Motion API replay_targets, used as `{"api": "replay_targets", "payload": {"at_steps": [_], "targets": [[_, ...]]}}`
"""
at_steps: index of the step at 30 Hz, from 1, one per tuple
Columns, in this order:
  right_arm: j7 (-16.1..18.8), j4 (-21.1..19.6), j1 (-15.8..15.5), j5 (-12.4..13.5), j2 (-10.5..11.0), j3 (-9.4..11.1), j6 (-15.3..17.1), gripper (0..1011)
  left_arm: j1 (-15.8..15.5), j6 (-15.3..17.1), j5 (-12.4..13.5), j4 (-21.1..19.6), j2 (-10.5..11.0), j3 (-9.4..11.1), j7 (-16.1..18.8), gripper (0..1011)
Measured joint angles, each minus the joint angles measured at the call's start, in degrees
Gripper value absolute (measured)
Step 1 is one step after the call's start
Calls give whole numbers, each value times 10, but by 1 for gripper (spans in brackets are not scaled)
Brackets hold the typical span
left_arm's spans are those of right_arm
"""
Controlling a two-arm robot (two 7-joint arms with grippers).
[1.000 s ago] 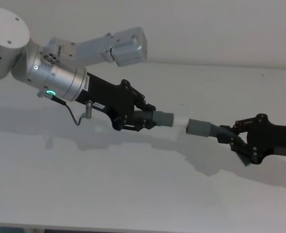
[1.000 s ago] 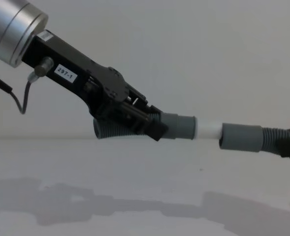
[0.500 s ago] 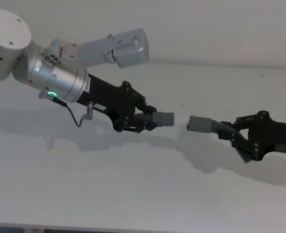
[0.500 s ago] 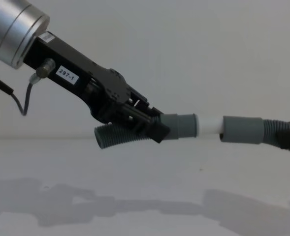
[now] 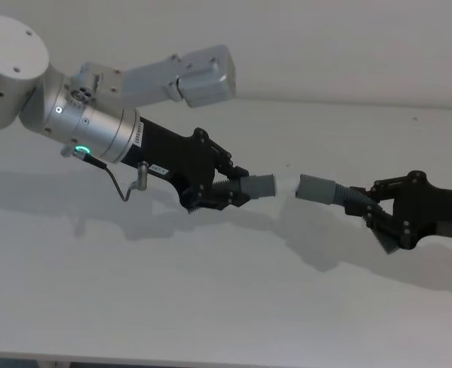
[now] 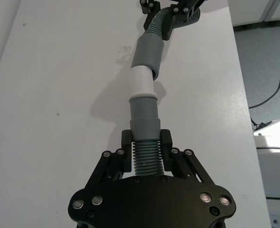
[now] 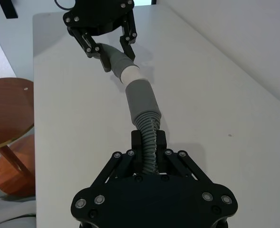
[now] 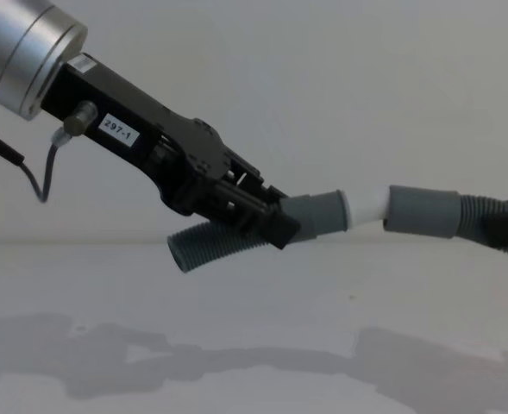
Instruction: Use both hands to pick up one end of the pipe from the table, align the ends, and insert them.
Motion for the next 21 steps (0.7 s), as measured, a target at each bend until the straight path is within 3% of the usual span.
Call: {"api": "replay_targets", "payload": {"at_steps": [21], "targets": [[1, -1, 5, 12, 7, -7, 0, 162, -10, -8, -8, -4, 4, 11, -5, 342]]}}
